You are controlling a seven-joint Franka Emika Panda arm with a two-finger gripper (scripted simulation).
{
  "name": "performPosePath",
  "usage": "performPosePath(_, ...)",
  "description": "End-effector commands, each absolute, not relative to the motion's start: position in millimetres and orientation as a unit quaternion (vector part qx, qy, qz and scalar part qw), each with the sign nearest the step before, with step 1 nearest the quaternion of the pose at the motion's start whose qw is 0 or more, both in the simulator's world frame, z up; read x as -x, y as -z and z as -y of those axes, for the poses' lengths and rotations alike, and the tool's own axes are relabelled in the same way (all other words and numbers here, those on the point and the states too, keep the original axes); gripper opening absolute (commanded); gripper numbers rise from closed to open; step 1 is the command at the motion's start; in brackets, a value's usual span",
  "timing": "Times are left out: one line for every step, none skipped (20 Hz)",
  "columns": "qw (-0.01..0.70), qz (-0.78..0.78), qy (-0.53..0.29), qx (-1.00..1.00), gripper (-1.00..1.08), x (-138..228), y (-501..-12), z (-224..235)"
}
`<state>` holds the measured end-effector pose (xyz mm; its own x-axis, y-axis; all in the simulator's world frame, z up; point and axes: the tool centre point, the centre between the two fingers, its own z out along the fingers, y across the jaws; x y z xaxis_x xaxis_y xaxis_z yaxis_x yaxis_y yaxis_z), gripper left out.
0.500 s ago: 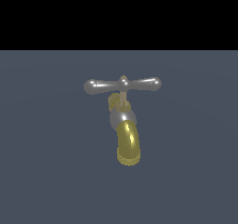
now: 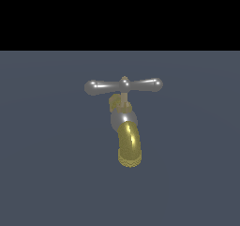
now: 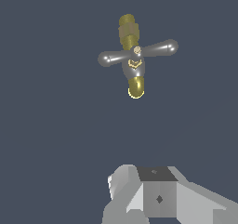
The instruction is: Turn on the faucet by rotating a designated handle.
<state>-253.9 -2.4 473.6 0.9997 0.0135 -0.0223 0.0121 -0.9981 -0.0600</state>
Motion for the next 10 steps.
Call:
performPosePath(0.030, 0.019, -0.011, 0.999, -1.00, 254, -469, 5)
performPosePath(0.030, 0.025, -0.011, 0.999, -1.00, 254, -467, 7)
performPosePath(0.029, 0.032, -0.011, 0.999, -1.00, 254, -465, 8)
performPosePath(0.029, 0.040, -0.011, 0.999, -1.00, 254, -463, 10)
performPosePath(0.029, 0.048, -0.011, 0.998, -1.00, 254, -460, 12)
performPosePath(0.029, 0.057, -0.011, 0.998, -1.00, 254, -457, 14)
performPosePath(0.029, 0.066, -0.011, 0.997, -1.00, 254, -454, 16)
performPosePath(0.028, 0.076, -0.011, 0.997, -1.00, 253, -451, 18)
performPosePath(0.028, 0.087, -0.011, 0.996, -1.00, 253, -447, 21)
performPosePath(0.028, 0.098, -0.011, 0.995, -1.00, 253, -443, 23)
